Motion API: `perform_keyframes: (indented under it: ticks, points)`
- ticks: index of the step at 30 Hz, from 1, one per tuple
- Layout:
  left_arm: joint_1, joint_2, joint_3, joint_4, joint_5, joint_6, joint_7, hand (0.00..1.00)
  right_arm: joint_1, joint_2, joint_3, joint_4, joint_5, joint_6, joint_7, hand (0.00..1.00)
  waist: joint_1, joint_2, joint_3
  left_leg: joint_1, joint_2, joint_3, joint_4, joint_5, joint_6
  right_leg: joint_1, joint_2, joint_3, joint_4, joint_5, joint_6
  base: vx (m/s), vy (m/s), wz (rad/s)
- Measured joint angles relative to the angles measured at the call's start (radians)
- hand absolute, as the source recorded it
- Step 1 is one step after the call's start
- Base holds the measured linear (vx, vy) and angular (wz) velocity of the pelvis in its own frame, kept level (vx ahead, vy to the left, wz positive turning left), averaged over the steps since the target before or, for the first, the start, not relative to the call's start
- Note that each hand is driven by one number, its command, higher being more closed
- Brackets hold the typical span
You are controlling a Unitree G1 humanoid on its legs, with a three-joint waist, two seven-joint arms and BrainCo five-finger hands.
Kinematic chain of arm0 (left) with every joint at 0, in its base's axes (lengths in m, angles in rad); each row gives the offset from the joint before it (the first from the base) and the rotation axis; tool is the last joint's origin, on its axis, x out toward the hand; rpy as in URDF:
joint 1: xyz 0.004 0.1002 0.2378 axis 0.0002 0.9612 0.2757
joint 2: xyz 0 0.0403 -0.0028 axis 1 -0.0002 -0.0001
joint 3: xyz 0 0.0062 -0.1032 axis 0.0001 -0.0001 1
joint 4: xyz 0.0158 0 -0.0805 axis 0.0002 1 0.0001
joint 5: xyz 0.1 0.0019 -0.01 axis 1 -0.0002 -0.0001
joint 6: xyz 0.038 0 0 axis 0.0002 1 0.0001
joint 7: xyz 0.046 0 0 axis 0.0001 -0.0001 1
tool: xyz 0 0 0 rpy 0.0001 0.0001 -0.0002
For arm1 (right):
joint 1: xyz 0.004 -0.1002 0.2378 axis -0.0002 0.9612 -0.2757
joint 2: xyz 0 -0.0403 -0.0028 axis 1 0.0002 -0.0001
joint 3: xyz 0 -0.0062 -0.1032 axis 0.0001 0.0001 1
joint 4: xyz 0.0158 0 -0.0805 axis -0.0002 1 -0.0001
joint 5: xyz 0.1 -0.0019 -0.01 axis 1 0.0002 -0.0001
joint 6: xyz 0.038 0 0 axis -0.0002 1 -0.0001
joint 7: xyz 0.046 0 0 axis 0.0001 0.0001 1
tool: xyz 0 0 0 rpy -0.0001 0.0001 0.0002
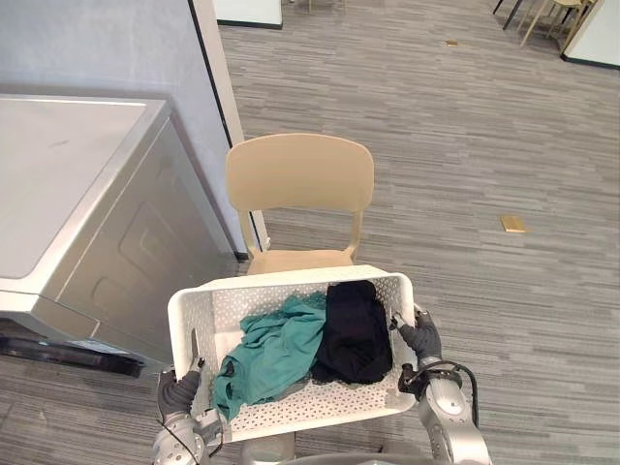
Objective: Pick up the laundry basket with both hands and put the clothes into the washing machine.
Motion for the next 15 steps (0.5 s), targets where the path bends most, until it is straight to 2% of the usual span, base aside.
perform_keyframes:
  ticks: [1, 2, 4, 5, 6, 9, 11, 15]
  points:
    - [-0.004, 0.008, 0.000, 0.005, -0.003, 0.000, 0.000, 1.00, -0.006, 0.003, 0.000, 0.007, -0.003, 0.001, -0.002, 1.00, 0.000, 0.001, 0.001, -0.002, 0.000, 0.018, 0.002, -0.005, 0.012, -0.009, -0.003, -0.002, 0.003, 0.009, -0.015, -0.05, 0.141, -0.28]
    - [-0.004, 0.010, 0.001, 0.010, -0.006, 0.000, 0.001, 1.00, -0.012, 0.005, 0.001, 0.014, -0.004, 0.002, -0.003, 1.00, -0.002, 0.003, 0.001, 0.000, 0.001, 0.034, -0.005, -0.005, 0.040, -0.019, -0.002, -0.010, 0.003, 0.025, -0.028, -0.06, 0.132, -0.30]
    - [-0.017, 0.011, 0.002, 0.038, -0.006, 0.000, 0.001, 1.00, -0.027, 0.003, 0.000, 0.043, -0.007, 0.003, -0.005, 1.00, -0.002, 0.005, 0.002, 0.011, 0.007, 0.066, -0.032, 0.006, 0.067, -0.028, -0.008, -0.055, 0.009, 0.030, -0.024, -0.08, 0.082, -0.31]
    - [-0.017, 0.011, 0.003, 0.041, -0.007, 0.000, 0.002, 1.00, -0.031, 0.000, 0.000, 0.048, -0.008, 0.006, -0.006, 1.00, -0.001, 0.012, 0.007, 0.015, 0.009, 0.076, -0.038, 0.010, 0.072, -0.036, -0.004, -0.059, 0.025, 0.024, -0.019, -0.07, 0.015, -0.37]
    - [-0.017, 0.010, 0.004, 0.045, -0.007, 0.000, 0.002, 1.00, -0.037, -0.006, 0.001, 0.055, -0.009, 0.008, -0.006, 1.00, -0.001, 0.007, 0.004, 0.026, 0.015, 0.088, -0.045, 0.011, 0.073, -0.036, 0.000, -0.075, 0.029, 0.017, -0.023, -0.03, -0.030, -0.45]
    - [-0.033, 0.009, 0.000, 0.067, -0.007, 0.000, -0.003, 1.00, -0.055, -0.013, -0.003, 0.079, -0.008, 0.007, -0.006, 1.00, -0.010, 0.020, -0.009, 0.037, 0.030, 0.108, -0.080, 0.025, 0.058, -0.033, 0.018, -0.078, -0.035, 0.032, -0.018, -0.05, -0.059, -0.36]
    - [-0.031, 0.004, -0.001, 0.068, -0.007, 0.003, -0.007, 1.00, -0.060, -0.021, -0.003, 0.091, -0.008, 0.007, -0.005, 1.00, -0.026, 0.031, -0.007, 0.053, 0.038, 0.120, -0.128, 0.057, 0.041, -0.035, 0.032, -0.070, -0.064, 0.054, -0.001, -0.01, -0.065, -0.20]
    - [-0.034, -0.007, -0.008, 0.085, 0.000, 0.011, -0.009, 1.00, -0.067, -0.032, -0.009, 0.118, -0.008, 0.006, -0.005, 1.00, -0.030, 0.050, -0.010, 0.081, 0.058, 0.130, -0.177, 0.081, 0.020, -0.034, 0.060, -0.056, -0.089, 0.070, -0.019, 0.04, -0.091, -0.21]
